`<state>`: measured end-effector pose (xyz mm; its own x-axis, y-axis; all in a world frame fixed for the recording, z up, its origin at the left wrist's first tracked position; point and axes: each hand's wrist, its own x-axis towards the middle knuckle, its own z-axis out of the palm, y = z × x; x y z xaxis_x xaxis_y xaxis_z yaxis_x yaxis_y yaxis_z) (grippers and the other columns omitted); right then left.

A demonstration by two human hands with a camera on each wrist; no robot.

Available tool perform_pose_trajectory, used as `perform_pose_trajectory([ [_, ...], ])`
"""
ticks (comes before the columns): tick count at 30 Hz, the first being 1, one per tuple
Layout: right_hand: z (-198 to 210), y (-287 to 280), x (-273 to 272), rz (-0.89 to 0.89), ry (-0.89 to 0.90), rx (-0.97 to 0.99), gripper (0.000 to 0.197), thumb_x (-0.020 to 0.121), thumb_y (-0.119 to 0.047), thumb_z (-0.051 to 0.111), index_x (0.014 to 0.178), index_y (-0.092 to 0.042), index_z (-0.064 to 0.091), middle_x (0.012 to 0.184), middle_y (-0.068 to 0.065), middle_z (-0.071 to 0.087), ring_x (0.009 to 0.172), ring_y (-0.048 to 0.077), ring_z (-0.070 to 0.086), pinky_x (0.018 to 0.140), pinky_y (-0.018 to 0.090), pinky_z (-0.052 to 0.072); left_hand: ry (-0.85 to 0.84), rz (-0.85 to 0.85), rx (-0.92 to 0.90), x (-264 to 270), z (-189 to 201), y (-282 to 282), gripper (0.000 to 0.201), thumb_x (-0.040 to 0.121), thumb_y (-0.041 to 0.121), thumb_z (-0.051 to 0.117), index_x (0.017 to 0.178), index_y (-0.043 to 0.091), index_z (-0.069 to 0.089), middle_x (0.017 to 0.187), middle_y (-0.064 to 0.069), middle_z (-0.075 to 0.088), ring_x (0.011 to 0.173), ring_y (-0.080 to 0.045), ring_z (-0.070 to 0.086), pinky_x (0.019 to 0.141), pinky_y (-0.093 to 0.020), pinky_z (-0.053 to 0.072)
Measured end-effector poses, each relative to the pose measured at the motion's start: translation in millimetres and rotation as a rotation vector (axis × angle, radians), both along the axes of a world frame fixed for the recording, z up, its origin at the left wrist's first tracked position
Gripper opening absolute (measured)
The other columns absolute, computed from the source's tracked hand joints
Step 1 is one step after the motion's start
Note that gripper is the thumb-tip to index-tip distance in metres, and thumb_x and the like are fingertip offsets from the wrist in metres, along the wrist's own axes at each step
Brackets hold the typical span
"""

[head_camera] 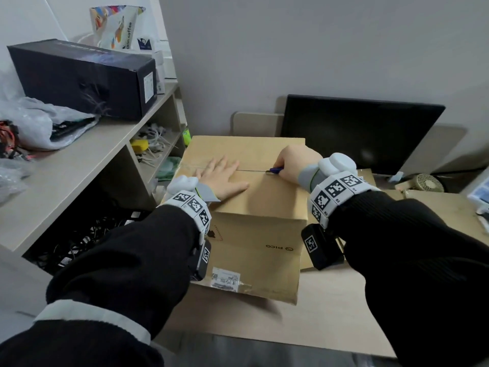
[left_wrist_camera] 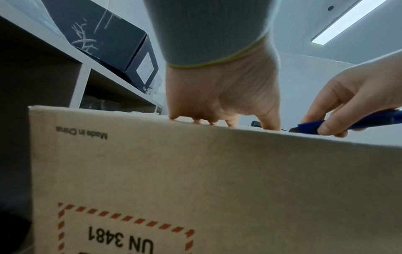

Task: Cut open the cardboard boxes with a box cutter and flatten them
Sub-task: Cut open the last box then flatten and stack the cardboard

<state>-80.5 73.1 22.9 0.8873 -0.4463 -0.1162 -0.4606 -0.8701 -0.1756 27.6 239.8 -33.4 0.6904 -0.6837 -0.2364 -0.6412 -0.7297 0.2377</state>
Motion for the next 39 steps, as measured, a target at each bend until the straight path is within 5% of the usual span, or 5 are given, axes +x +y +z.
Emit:
perform_pose_trajectory([
  [7,5,5,-10,0.067,-0.099,0.047,0.024,0.092,-0.024,0.056,0.111,-0.025,0.071,0.110,-0.002,0.067,0.100,0.020,0.060,0.076,0.027,0.049,-0.027,0.084,-0.122,-6,2,6,0.090,0.084,0.069,0.046,0.153,0.026,0.007,0.161,0.008,-0.001,0.148,-0.015,-0.002,0.117,-0.047,0.003],
  [23,-12,54,42,0.134,-0.024,-0.029,0.023,0.087,-0.019,0.056,0.105,-0.022,0.071,0.101,0.005,0.069,0.089,0.028,0.064,0.073,0.030,0.049,0.031,0.083,-0.146,-4,-7,25,0.095,0.078,0.077,0.046,0.153,0.033,0.008,0.161,0.011,-0.005,0.147,-0.012,-0.007,0.117,-0.051,-0.001],
  [31,-7,37,34,0.094,0.025,-0.062,0.019,0.088,-0.016,0.057,0.100,-0.014,0.072,0.094,0.007,0.069,0.085,0.029,0.065,0.077,0.036,0.055,0.016,0.065,-0.101,2,-5,18,0.097,0.076,0.078,0.049,0.152,0.033,0.009,0.161,0.009,-0.003,0.148,-0.014,-0.003,0.117,-0.051,0.004],
  [39,0,13,15,0.089,0.053,-0.113,0.022,0.088,-0.020,0.058,0.105,-0.020,0.072,0.102,0.002,0.069,0.090,0.026,0.064,0.076,0.034,0.054,-0.005,0.056,-0.097,6,-3,12,0.095,0.077,0.074,0.053,0.152,0.031,0.013,0.161,0.007,0.002,0.148,-0.019,0.001,0.117,-0.049,0.006],
])
